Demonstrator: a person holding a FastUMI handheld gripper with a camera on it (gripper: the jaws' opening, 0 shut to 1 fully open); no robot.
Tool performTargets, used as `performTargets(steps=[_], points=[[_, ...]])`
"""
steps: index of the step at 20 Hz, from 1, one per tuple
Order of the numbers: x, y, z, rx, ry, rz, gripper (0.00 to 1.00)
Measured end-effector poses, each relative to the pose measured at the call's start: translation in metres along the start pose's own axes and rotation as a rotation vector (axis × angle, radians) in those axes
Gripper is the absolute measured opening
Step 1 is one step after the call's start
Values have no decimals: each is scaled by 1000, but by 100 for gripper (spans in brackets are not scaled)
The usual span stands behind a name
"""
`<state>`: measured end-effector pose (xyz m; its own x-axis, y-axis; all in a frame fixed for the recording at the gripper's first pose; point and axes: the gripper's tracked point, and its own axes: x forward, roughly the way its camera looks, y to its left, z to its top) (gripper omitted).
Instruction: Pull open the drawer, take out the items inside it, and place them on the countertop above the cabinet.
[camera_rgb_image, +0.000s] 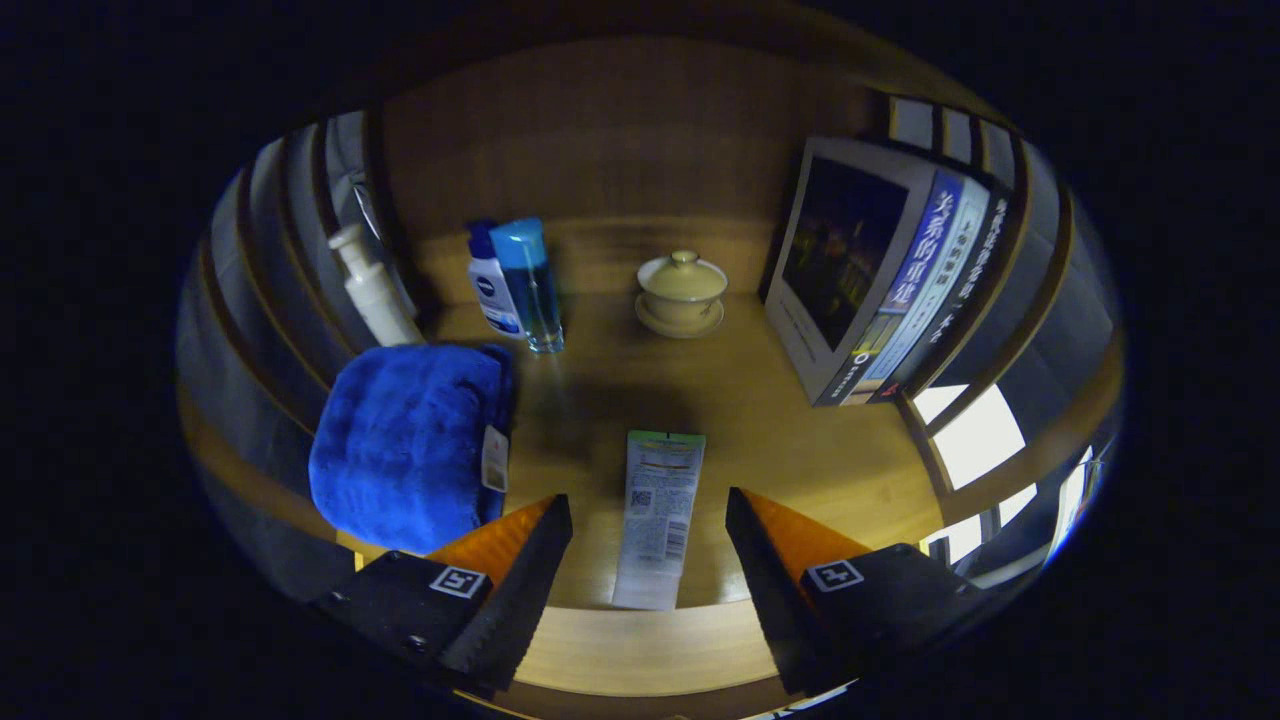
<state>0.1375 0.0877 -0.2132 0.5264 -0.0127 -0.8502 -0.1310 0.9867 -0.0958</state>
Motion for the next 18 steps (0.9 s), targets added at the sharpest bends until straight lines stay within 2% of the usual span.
performTargets(steps=[10, 16, 18], points=[[-102, -27, -17, 2, -321, -9, 100], [-152, -68, -60, 2, -470, -79, 100], [-163, -77, -81, 34, -502, -77, 100]])
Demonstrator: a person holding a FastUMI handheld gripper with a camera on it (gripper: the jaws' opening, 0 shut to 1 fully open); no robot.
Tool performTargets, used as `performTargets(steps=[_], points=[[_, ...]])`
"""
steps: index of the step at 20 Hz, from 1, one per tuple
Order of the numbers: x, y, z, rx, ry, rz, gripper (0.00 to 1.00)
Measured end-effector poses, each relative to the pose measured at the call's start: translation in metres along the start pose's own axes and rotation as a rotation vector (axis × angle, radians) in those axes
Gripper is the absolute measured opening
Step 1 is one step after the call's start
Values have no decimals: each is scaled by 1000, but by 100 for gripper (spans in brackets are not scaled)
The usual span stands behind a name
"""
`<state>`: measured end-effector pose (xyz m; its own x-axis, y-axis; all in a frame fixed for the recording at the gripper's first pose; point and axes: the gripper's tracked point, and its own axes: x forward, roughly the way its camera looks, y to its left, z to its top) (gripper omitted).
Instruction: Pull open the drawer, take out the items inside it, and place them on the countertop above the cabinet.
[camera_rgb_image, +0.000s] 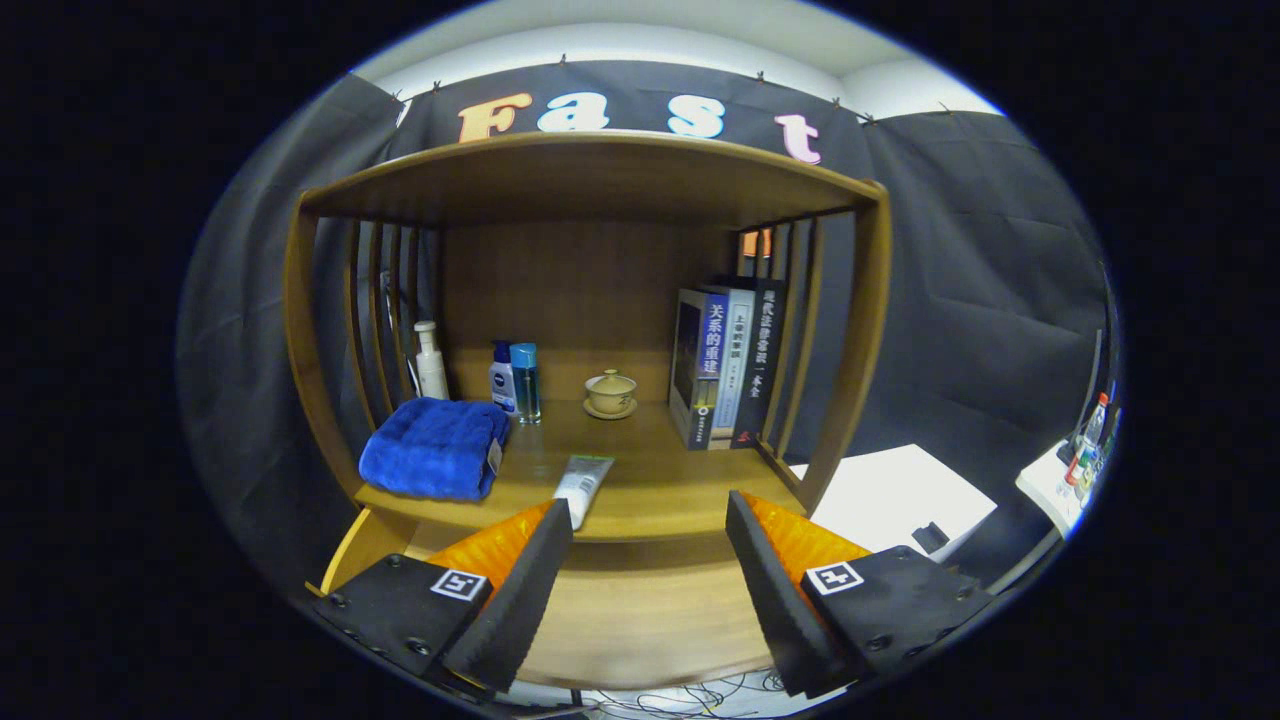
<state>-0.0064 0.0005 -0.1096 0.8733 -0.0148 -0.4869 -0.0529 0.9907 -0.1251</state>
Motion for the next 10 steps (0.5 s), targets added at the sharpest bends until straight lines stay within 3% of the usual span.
performTargets(steps=[4, 10], points=[[-33, -18, -41, 101, -31, 8, 100], [-64, -28, -109, 137, -57, 20, 98]])
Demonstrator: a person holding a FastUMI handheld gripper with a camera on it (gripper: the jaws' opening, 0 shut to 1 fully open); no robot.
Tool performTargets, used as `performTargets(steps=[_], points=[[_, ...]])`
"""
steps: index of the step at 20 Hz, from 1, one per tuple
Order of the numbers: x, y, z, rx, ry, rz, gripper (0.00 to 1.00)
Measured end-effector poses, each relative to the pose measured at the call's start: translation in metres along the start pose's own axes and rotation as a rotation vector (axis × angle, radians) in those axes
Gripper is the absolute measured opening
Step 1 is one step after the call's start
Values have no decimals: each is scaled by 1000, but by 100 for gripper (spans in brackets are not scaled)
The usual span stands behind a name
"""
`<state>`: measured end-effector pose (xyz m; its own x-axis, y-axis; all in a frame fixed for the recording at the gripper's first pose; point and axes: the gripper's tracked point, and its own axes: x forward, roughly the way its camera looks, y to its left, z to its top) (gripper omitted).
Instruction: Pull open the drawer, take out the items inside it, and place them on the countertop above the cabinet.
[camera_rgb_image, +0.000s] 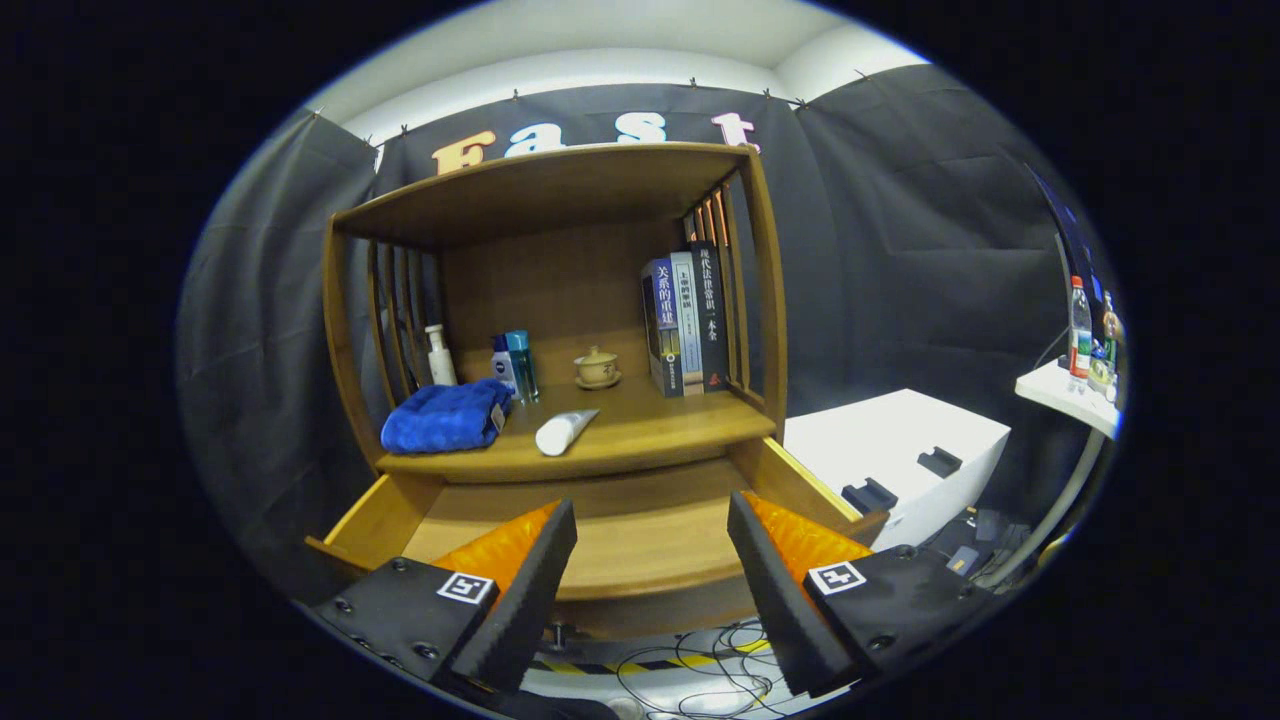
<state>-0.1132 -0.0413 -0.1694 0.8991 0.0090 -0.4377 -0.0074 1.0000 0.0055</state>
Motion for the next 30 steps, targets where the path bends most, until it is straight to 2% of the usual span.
performTargets(steps=[7, 12, 18, 21, 23, 30], points=[[-9, -6, -61, 3, 47, 8, 98], [5, -3, -91, -40, 95, 4, 99], [14, -1, -96, -94, 120, 12, 99], [18, -2, -95, -82, 116, 9, 97], [26, 1, -95, -53, 128, 38, 97], [79, 9, -71, -58, 96, 28, 97]])
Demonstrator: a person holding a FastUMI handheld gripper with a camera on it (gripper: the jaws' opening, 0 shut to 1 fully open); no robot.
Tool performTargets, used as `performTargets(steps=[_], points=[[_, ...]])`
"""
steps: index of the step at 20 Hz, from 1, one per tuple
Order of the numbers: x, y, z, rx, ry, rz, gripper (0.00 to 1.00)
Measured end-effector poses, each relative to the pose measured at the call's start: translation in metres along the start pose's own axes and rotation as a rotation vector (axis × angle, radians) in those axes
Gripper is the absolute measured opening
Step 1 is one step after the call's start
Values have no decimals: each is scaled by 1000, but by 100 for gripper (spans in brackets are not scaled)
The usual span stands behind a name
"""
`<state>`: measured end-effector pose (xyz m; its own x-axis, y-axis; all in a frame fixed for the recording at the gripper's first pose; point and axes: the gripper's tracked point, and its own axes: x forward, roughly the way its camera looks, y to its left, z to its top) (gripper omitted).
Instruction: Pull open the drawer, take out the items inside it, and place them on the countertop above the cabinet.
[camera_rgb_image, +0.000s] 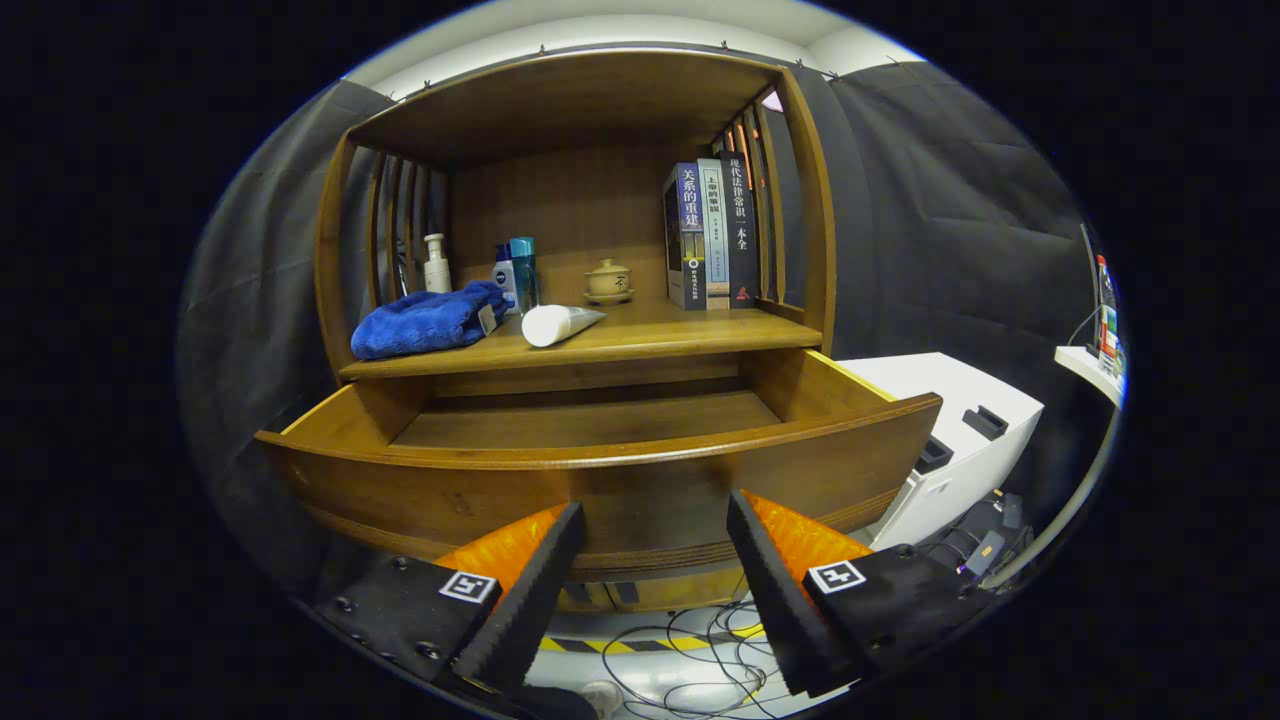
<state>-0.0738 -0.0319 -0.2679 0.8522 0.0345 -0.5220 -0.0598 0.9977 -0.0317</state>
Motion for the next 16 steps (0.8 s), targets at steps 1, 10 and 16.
performTargets(steps=[1, 10, 16], points=[[7, 2, 0, 7, 18, -4, 98], [91, 11, 22, 18, 2, -20, 98], [116, 16, 32, -5, -6, -1, 96]])
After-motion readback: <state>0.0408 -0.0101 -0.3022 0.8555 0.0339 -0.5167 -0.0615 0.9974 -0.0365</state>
